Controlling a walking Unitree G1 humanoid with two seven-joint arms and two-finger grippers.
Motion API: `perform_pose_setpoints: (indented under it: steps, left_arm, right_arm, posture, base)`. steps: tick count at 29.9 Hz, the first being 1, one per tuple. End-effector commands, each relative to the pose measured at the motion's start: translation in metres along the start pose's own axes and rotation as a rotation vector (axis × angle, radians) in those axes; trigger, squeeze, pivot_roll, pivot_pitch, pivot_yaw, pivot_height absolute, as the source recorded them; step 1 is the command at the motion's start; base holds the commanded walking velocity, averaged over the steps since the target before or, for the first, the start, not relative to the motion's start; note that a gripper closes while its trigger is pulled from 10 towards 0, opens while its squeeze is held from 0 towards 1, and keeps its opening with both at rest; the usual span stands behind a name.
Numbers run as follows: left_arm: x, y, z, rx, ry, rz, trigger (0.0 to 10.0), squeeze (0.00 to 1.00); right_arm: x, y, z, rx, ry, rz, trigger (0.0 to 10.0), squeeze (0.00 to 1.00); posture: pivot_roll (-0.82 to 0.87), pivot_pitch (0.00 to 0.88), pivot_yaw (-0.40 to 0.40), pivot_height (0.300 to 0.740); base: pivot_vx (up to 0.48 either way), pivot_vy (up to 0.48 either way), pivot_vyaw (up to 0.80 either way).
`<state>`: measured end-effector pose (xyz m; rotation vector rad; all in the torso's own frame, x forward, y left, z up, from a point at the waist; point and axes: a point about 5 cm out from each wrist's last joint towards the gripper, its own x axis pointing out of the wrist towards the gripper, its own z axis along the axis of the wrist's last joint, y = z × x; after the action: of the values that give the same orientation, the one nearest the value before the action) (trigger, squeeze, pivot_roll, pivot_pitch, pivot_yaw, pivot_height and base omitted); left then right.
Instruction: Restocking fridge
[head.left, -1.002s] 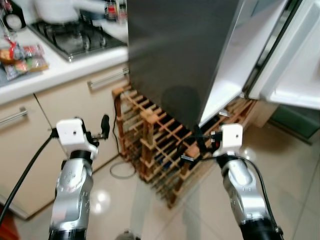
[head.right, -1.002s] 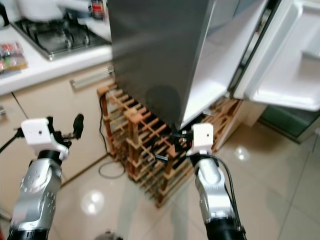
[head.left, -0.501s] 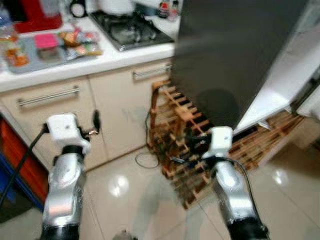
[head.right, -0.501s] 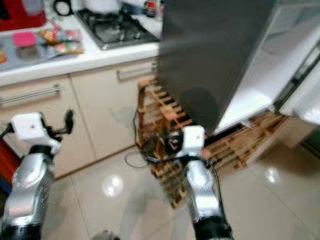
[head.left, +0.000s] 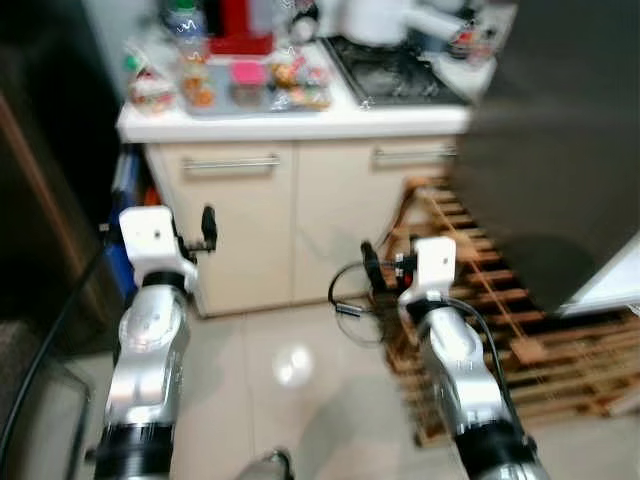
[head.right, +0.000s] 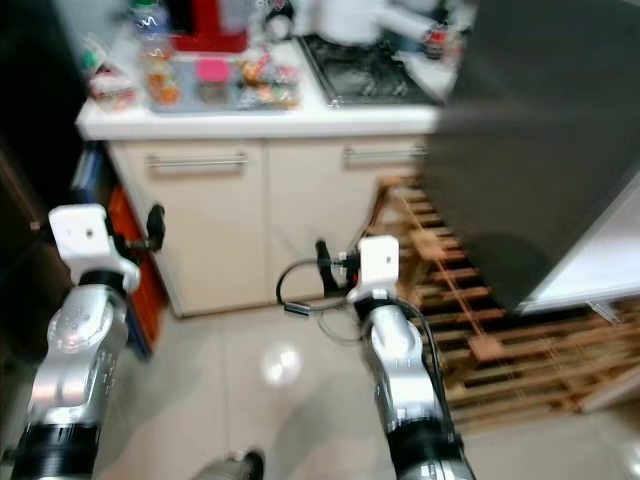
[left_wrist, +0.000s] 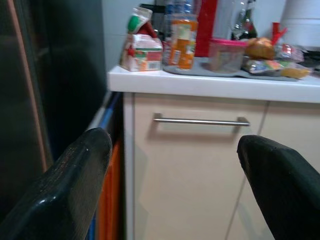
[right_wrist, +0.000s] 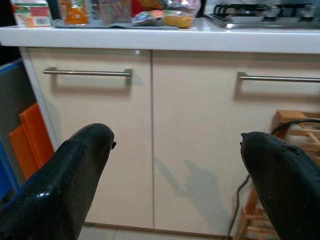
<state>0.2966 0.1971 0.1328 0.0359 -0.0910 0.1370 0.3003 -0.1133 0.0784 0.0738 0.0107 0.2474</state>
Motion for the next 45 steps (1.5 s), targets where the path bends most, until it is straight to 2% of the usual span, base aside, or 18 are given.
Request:
perform_pose_setpoints:
  steps: [1, 5, 7, 13, 15, 24, 30, 33, 36, 45]
  left_arm:
    - [0.006, -0.003, 0.003, 0.021, -0.001, -0.021, 10.0, 0.00]
    - [0.009, -0.002, 0.007, 0.055, -0.022, -0.038, 10.0, 0.00]
    - [0.011, -0.001, 0.008, 0.050, -0.023, -0.037, 10.0, 0.00]
    - [0.009, -0.005, 0.012, 0.048, -0.035, -0.048, 10.0, 0.00]
    - [0.009, -0.008, 0.014, 0.050, -0.041, -0.057, 10.0, 0.00]
    - [0.012, -0.011, 0.012, 0.030, -0.043, -0.040, 10.0, 0.00]
    - [0.018, -0.011, 0.016, 0.024, -0.055, -0.067, 10.0, 0.00]
    - [0.019, -0.007, 0.027, 0.023, -0.121, -0.045, 10.0, 0.00]
    - [0.020, -0.005, 0.032, 0.021, -0.140, -0.041, 10.0, 0.00]
    - [0.021, -0.006, 0.036, 0.012, -0.157, -0.056, 10.0, 0.00]
  right_arm:
    - [0.002, 0.001, 0.002, -0.007, -0.015, 0.004, 10.0, 0.00]
    - [0.001, 0.010, 0.002, -0.029, -0.016, 0.054, 10.0, 0.00]
    - [0.000, 0.011, 0.000, -0.026, -0.006, 0.041, 10.0, 0.00]
    - [-0.006, 0.008, -0.001, -0.025, -0.004, 0.018, 10.0, 0.00]
    - [-0.007, 0.007, 0.000, -0.050, -0.006, 0.031, 10.0, 0.00]
    - [-0.005, 0.005, 0.000, -0.041, -0.010, 0.018, 10.0, 0.00]
    - [-0.006, 0.008, 0.004, -0.058, -0.034, 0.017, 10.0, 0.00]
    - [-0.007, 0.007, 0.003, -0.057, -0.033, 0.007, 10.0, 0.00]
    - [-0.006, 0.008, 0.003, -0.056, -0.035, 0.005, 10.0, 0.00]
    - [-0.003, 0.011, 0.006, -0.062, -0.046, 0.018, 10.0, 0.00]
  posture:
    - [-0.02, 0.000, -0.019, 0.740]
    - [-0.02, 0.000, -0.020, 0.740]
    - [-0.02, 0.000, -0.023, 0.740]
    - [-0.03, 0.000, -0.043, 0.740]
    - [-0.02, 0.000, -0.048, 0.740]
    - [-0.04, 0.000, -0.039, 0.740]
    - [-0.05, 0.000, -0.027, 0.740]
    - [-0.05, 0.000, -0.025, 0.740]
    - [-0.04, 0.000, -0.026, 0.740]
    - [-0.04, 0.000, -0.025, 0.740]
  base:
    - [0.000, 0.000, 0.66]
    - [0.000, 0.000, 0.66]
    - [0.000, 0.000, 0.00]
    - [0.000, 0.000, 0.00]
    - [0.000, 0.000, 0.00]
    - [0.000, 0.000, 0.70]
    - [0.446, 0.000, 0.00]
    - [0.480, 0.000, 0.00]
    - [0.480, 0.000, 0.00]
    - [0.480, 0.000, 0.00]
